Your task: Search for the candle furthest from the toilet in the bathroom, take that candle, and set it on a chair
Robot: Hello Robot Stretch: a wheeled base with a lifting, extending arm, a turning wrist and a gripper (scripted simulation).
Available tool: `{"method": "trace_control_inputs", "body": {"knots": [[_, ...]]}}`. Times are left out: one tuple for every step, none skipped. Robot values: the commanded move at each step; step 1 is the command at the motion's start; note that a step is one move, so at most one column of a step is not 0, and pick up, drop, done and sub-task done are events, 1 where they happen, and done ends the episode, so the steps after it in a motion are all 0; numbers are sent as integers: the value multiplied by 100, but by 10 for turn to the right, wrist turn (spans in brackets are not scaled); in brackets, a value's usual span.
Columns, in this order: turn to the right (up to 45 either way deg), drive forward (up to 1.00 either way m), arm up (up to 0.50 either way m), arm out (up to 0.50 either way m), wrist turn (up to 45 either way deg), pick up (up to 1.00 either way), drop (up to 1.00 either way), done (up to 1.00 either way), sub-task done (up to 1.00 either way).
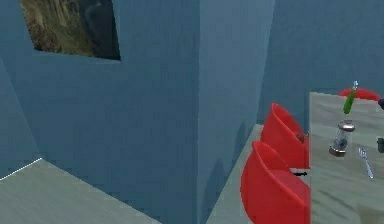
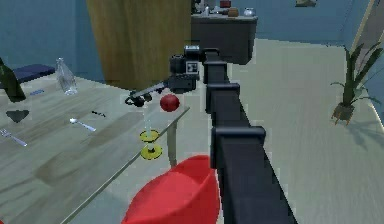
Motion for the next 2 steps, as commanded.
{"method": "trace_control_inputs", "body": {"knots": [[0, 0, 0, 0, 210, 0, 0, 0, 0], [0, 0, -32, 0, 0, 0, 0, 0, 0]]}}
